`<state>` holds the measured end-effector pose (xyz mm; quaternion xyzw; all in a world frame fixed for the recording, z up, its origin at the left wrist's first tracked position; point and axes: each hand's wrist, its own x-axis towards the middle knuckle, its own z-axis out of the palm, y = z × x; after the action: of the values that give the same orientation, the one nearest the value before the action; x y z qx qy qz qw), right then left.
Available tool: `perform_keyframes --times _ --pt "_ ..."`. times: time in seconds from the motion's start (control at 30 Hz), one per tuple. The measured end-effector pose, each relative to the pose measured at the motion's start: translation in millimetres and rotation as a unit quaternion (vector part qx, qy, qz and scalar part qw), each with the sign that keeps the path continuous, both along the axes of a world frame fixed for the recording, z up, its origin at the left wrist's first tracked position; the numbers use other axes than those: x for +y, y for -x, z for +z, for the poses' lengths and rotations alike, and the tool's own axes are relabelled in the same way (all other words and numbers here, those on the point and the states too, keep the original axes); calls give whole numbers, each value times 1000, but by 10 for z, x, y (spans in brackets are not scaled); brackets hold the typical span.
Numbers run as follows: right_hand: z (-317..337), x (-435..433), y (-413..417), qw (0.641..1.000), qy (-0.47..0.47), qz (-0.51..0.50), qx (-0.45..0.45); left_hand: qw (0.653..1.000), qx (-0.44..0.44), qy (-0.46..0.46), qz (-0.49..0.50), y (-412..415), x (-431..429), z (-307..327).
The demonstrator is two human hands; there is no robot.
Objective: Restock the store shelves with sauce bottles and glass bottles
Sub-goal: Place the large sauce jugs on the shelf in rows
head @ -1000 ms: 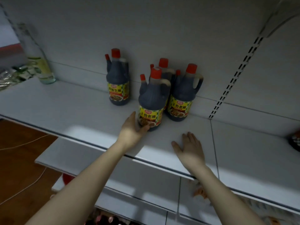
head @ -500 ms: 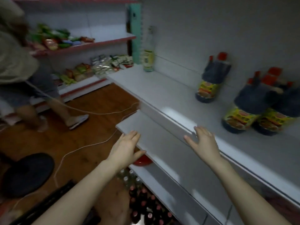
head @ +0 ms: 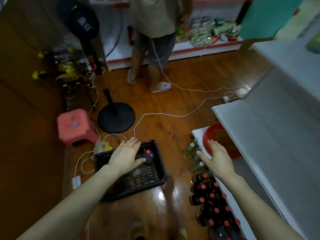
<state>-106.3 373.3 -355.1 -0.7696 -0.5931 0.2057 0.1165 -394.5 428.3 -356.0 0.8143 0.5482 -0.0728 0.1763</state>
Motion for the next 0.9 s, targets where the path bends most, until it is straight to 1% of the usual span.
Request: perform_keyframes --times 0.2,0.37,0.5,0.67,0.77,0.9 --pt "-804 303 618 994 76 68 31 992 15 82 97 689 -126 -740" --pt "-1795 519 898 984 136 104 48 980 28 110 162 965 -207 -1760" --pt "-2791 713 1091 979 160 99 75 973 36 122 195 1073 -206 -2798" --pt "-4208 942 1424 973 163 82 138 962 29 125 241 1136 -64 -4133" --pt "-5003 1078 1597 969 165 44 180 957 -9 92 277 1205 95 -4880" --pt "-5847 1310 1610 969 125 -31 210 949 -76 52 301 1283 336 -5633"
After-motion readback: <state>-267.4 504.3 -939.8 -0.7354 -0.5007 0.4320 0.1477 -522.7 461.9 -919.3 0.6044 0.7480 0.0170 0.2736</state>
